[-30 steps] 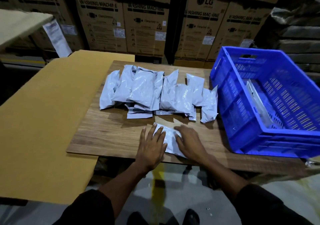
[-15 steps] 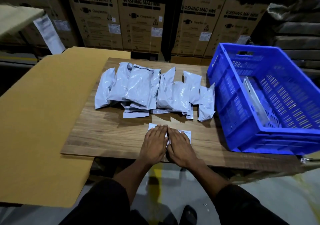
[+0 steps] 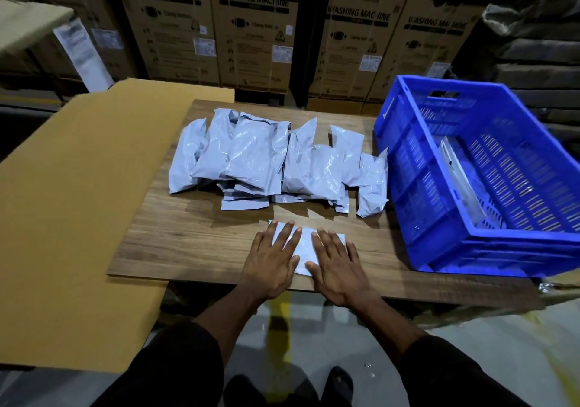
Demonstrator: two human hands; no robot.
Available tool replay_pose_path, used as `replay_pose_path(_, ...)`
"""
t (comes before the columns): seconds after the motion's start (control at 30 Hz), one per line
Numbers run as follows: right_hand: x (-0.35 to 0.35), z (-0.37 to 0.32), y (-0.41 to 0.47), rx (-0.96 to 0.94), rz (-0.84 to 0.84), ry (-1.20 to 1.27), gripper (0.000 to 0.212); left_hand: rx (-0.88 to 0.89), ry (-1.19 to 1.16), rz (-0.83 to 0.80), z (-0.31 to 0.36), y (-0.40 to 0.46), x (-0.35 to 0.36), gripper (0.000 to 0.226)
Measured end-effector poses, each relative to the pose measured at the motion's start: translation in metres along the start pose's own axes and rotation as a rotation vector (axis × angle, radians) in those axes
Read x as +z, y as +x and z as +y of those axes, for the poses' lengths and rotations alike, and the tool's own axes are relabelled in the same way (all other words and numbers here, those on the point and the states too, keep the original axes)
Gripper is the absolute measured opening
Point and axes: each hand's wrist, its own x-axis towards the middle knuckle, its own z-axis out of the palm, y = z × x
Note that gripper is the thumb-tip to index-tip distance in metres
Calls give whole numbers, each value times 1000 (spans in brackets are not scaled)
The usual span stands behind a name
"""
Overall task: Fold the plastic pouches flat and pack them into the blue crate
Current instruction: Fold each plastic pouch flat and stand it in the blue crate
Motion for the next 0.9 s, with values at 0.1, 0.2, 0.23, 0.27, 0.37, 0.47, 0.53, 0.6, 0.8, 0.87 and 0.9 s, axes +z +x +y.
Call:
replay_pose_path(0.1, -3, 4, 1, -6, -41, -8, 73, -14, -2, -13, 0, -3, 0, 62)
replay_pose_path(0.2, -5, 10, 4, -26, -80, -26, 79, -32, -11, -34, 3, -7, -2, 63)
replay_pose_path(0.23, -6, 10, 6, -27, -91, -32, 80, -38, -12, -43, 4, -8, -3, 63)
replay_pose_path(0.27, -8, 10, 7, -29, -104, -39, 81, -47, -11, -48, 5, -8, -2, 63)
replay_pose_path(0.37, -17, 1, 10, -69, -77, -83, 83, -76, 14, -35, 9, -6, -7, 63)
replay_pose_path(0.47, -20, -6, 15, -182, 36, -110, 73, -48, 41, -10, 7, 4, -9, 57)
replay_pose_path(0.53, -19, -8, 20, -218, 11, -53, 65, 39, 11, 8, 3, 13, -3, 51)
replay_pose_path(0.6, -19, -7, 23, -217, -26, 1, 61, 103, -12, 11, -2, 20, 1, 48)
replay_pose_path(0.8, -28, -7, 27, -211, -20, -12, 64, 63, 31, 25, -3, 11, 5, 59)
replay_pose_path(0.87, -29, -7, 29, -216, -8, -33, 64, 48, 35, 37, -4, 9, 7, 62)
replay_pose_path(0.9, -30, -6, 30, -215, -5, -37, 65, 50, 32, 41, -4, 9, 8, 62)
